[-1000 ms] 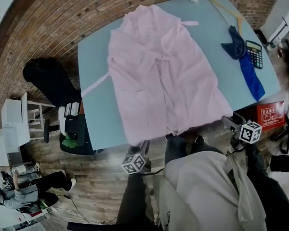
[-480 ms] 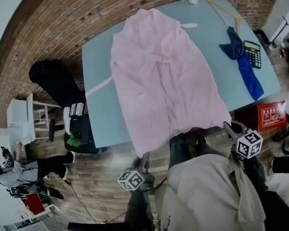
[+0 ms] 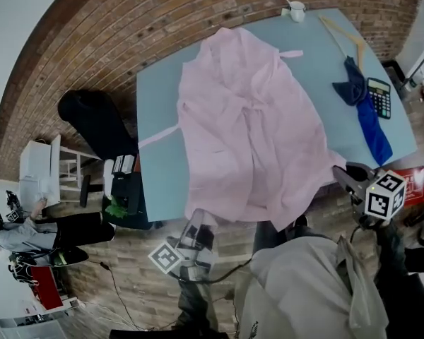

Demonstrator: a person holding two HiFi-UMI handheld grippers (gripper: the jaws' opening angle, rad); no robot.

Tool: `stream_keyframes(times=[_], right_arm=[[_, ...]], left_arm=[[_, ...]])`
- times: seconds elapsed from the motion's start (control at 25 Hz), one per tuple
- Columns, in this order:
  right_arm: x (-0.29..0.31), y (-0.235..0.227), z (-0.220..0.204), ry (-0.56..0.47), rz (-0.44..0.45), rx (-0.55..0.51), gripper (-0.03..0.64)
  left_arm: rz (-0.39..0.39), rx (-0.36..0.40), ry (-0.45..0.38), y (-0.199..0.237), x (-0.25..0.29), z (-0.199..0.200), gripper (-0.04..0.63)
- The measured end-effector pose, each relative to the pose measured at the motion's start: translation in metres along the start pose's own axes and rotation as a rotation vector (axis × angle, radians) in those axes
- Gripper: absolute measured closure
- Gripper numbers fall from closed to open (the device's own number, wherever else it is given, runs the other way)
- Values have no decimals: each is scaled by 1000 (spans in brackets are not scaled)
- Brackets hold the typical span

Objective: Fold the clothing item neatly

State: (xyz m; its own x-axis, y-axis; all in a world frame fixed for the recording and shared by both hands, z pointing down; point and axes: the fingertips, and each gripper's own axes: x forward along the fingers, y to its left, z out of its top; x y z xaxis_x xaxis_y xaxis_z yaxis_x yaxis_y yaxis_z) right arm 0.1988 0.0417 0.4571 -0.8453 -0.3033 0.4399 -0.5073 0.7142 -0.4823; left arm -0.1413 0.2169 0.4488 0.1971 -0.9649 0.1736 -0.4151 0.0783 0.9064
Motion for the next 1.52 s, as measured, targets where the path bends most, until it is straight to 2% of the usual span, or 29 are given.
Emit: stream_keyframes(times=[0.08, 0.16, 0.32, 0.4, 0.6, 0.72, 0.76, 0.84, 0.92, 1.0, 1.04, 1.16, 1.2, 1.28, 1.36, 1.44, 1.52], right_arm=[[19, -2, 31, -5, 11, -11, 598], [41, -11, 60, -10, 3, -22, 598], [92, -38, 117, -50, -30, -9, 598], [119, -54, 141, -69, -57, -4, 598], [178, -96, 186, -93, -110, 9, 597], [216, -130, 196, -84, -129, 63, 590], [228, -144, 190, -60, -149, 85, 553], [243, -164, 165, 15, -186, 123, 385], [239, -172, 134, 74, -193, 148, 364], [221, -179, 115, 68, -203, 185, 364], [208, -181, 109, 44, -223, 204, 364], [168, -178, 93, -29, -332, 225, 364], [156, -176, 80, -36, -369, 237, 364], [139, -164, 48, -17, -411, 308, 364], [132, -149, 15, 16, -406, 417, 364], [136, -143, -9, 29, -382, 520, 364], [150, -139, -20, 49, -360, 563, 364]], left_arm=[[-45, -61, -45, -11, 16, 35, 577], [-73, -87, -71, -17, 37, 70, 577], [-74, -24, -96, -7, 87, 140, 577], [-73, -21, -99, 8, 116, 169, 577], [-29, 4, -47, 52, 193, 220, 577], [24, 16, 17, 86, 228, 231, 574], [55, 14, 68, 100, 235, 225, 546], [100, -13, 190, 121, 234, 200, 281], [125, -21, 272, 130, 214, 176, 155], [154, 6, 300, 132, 193, 162, 153], [201, 60, 310, 137, 182, 158, 153], [408, 287, 354, 163, 151, 144, 152], [466, 323, 363, 171, 142, 134, 152], [535, 284, 350, 184, 127, 112, 146], [561, 226, 294, 190, 119, 96, 140], [583, 228, 235, 191, 120, 93, 138], [613, 232, 202, 192, 123, 96, 140]])
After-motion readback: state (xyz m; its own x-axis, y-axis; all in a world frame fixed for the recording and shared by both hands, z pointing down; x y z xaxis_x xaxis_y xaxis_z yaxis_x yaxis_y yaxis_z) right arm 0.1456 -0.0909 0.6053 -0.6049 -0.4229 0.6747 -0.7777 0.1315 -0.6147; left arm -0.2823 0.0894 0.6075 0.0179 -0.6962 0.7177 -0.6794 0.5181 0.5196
